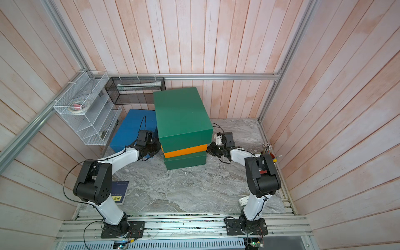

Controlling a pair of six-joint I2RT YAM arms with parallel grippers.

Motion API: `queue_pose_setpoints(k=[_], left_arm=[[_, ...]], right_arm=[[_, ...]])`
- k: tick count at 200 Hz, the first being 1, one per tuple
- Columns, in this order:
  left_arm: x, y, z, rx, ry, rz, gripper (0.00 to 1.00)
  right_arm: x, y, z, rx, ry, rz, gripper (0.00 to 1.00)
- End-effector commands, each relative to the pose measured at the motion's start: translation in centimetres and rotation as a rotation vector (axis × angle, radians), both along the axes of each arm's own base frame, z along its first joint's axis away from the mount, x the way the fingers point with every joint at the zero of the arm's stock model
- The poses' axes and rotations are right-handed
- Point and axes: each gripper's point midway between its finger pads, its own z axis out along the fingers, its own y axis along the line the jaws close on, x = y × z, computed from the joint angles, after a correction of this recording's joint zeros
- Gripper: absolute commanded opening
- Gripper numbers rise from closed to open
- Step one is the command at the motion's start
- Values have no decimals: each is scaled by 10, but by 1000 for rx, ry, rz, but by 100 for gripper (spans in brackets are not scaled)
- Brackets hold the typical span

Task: Stack the shoeboxes
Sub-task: Move the shoeboxes to the center of the board.

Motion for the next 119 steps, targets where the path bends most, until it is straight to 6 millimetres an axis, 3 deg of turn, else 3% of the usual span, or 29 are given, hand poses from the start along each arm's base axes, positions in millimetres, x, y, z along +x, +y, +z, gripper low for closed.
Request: queue_pose_setpoints(k=[1,52,119], left_arm=[[-12,-24,-6,-22,27,-60,33],[-21,-44,-9,-28,33,-88,33],[-14,-75,-4,-32,22,-142,33]], right_arm=[[-10,8,18,49,-38,26,7],[-27,4,22,70,-44,15,7],[-29,-18,26,34,-56,-25,7]])
